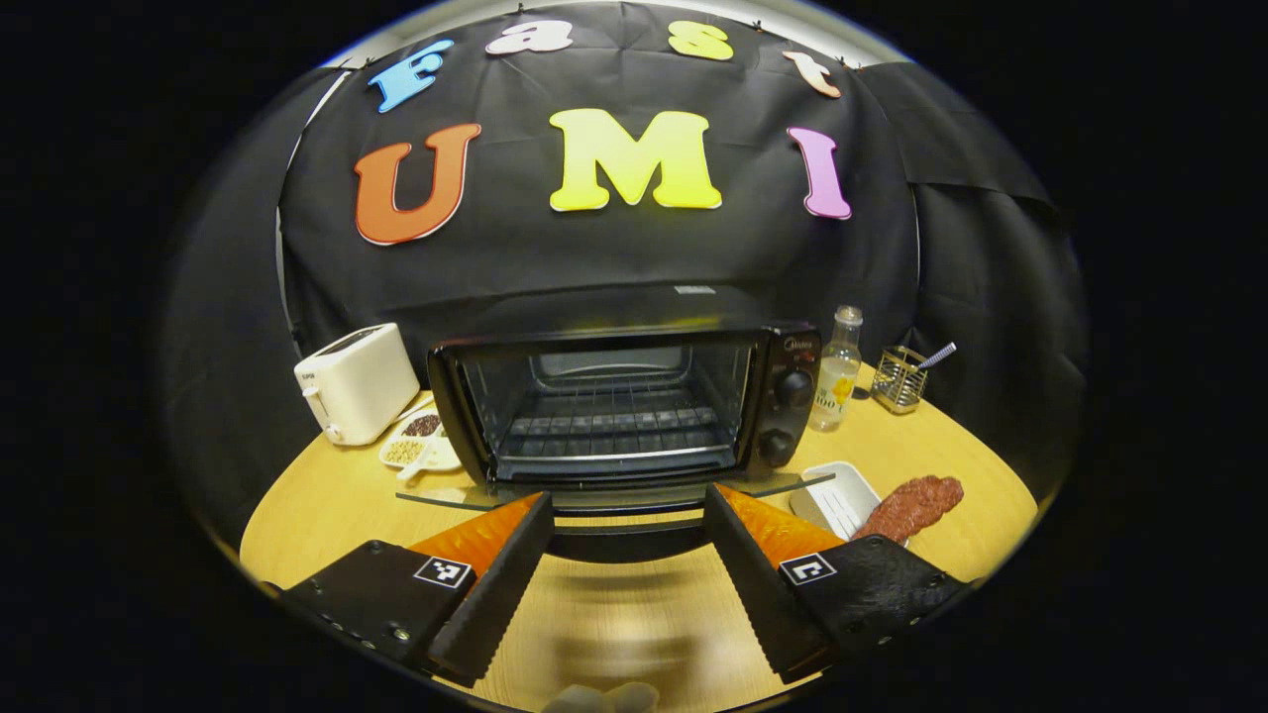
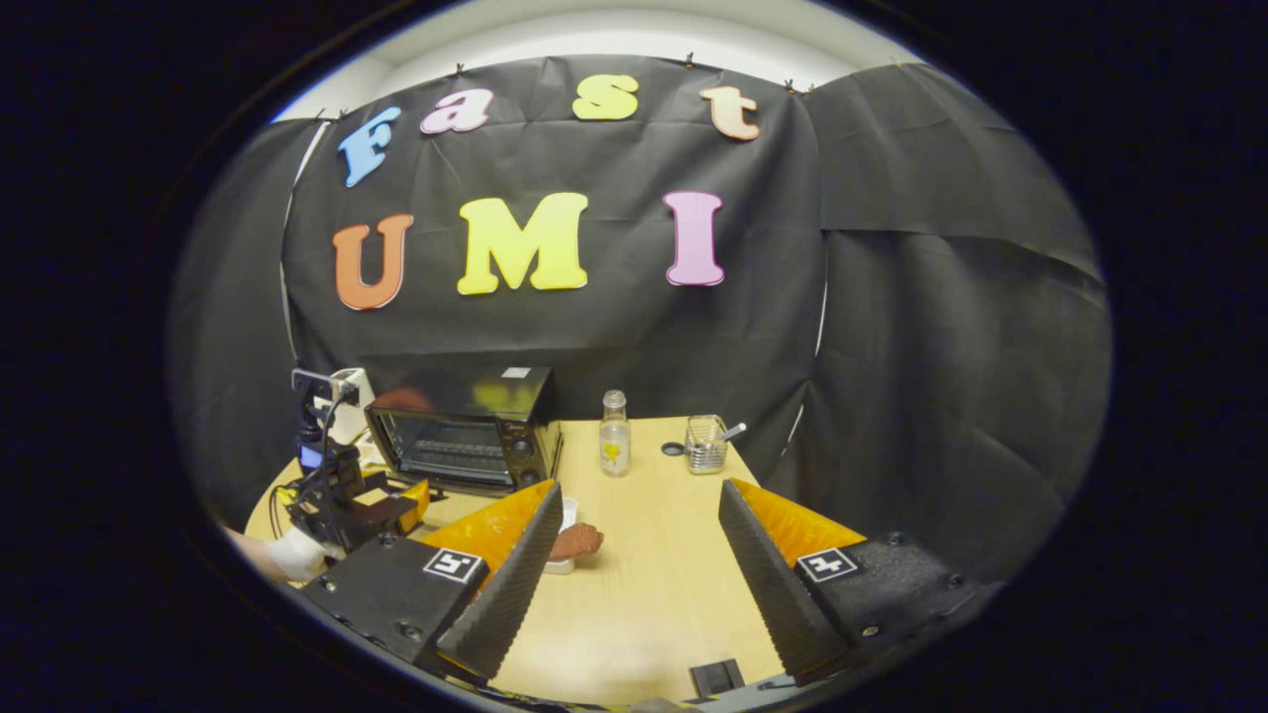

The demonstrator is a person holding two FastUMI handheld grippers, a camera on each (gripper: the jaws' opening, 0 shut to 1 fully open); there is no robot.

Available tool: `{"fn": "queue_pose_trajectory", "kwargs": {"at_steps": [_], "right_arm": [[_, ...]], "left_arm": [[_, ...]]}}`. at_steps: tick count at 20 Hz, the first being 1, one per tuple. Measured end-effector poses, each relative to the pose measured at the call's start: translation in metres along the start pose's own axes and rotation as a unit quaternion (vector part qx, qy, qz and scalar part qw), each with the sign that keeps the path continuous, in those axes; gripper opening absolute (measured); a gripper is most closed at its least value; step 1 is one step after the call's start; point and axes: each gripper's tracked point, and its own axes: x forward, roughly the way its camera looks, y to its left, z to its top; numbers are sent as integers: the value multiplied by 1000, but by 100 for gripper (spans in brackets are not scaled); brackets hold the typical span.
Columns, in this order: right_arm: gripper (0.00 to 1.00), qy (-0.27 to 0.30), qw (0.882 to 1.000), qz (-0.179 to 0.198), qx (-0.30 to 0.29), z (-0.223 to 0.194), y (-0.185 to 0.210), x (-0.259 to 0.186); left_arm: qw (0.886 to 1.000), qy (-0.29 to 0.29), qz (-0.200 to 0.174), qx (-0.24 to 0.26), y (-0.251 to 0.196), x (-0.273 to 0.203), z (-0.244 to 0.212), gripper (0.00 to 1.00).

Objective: Open the electric oven with the left hand, put the food in, and close the electric oven.

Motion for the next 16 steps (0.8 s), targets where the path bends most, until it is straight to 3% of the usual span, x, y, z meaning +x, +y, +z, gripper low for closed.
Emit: {"fn": "queue_pose_trajectory", "kwargs": {"at_steps": [16], "right_arm": [[100, 33, 999, -15, 5, -32, -6, -11]], "left_arm": [[994, 109, 4, -23, -1, 0, -99, 97]]}}
